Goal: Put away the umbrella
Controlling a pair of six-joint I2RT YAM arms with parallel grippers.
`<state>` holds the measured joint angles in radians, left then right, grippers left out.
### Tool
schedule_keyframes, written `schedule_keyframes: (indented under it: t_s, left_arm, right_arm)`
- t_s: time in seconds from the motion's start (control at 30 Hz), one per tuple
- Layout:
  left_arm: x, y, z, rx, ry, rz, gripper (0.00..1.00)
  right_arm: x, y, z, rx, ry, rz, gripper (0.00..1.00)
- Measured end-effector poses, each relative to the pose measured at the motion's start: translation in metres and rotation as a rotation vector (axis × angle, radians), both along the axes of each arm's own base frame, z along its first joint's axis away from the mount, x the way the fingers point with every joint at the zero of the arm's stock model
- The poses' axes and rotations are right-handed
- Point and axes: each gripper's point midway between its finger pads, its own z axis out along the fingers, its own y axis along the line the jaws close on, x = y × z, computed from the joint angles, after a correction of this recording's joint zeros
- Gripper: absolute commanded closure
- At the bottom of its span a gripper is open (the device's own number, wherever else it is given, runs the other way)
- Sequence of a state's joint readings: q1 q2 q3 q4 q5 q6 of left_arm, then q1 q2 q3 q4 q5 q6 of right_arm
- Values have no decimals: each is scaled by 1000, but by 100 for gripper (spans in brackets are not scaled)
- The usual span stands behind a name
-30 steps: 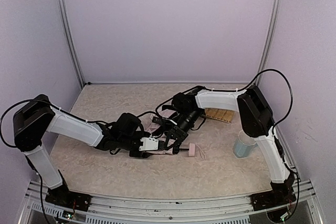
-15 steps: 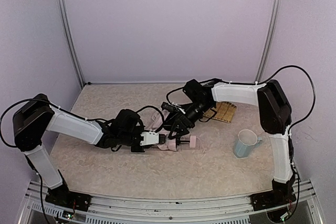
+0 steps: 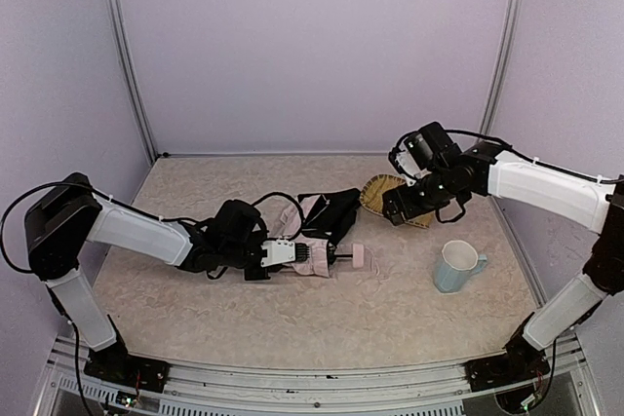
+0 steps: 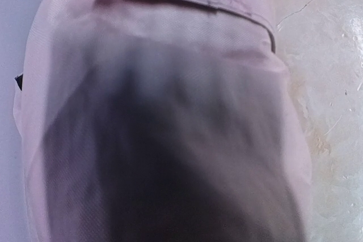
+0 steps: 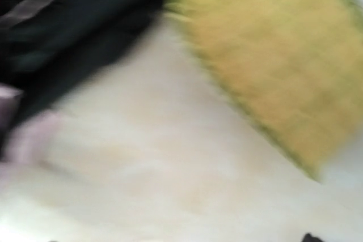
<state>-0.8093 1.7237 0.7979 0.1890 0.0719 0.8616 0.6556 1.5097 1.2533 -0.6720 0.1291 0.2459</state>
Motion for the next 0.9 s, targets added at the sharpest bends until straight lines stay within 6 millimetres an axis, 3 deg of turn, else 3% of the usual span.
schedule_keyframes:
  t_s: [0.13, 0.23, 0.33, 0.4, 0.5, 0.63, 0.7, 0.77, 0.87, 0.9]
  left_arm:
    - [1, -1, 1, 0, 4, 4, 100]
    - [1, -1, 0, 1, 9, 5, 100]
    - [2, -2, 0, 3, 11, 2, 100]
    - [2, 4, -5, 30, 24, 19, 100]
    - [15, 43, -21, 104, 64, 129, 100]
    - [21, 53, -21, 115, 61, 174, 100]
    - [20, 51, -19, 100, 67, 175, 100]
    - [17, 43, -15, 66, 72, 153, 100]
    - [15, 35, -6, 3, 94, 149, 100]
    - [16, 34, -2, -13, 96, 155, 100]
  right_arm:
    - [1, -31, -34, -159, 11, -149, 26]
    - [-14, -25, -79, -242, 75, -150, 28]
    - [-24, 31, -114, -239, 108, -47, 37]
    - [-19, 93, -123, -212, 82, 29, 41]
    - [4, 142, -122, -172, 40, 46, 42]
    - [24, 174, -88, -43, -58, 64, 37]
    - [20, 172, -74, 6, -96, 77, 30]
    - [5, 158, -70, 63, -101, 102, 21]
    - [-16, 130, -58, 141, -109, 165, 1]
    - [-21, 125, -52, 162, -117, 186, 0]
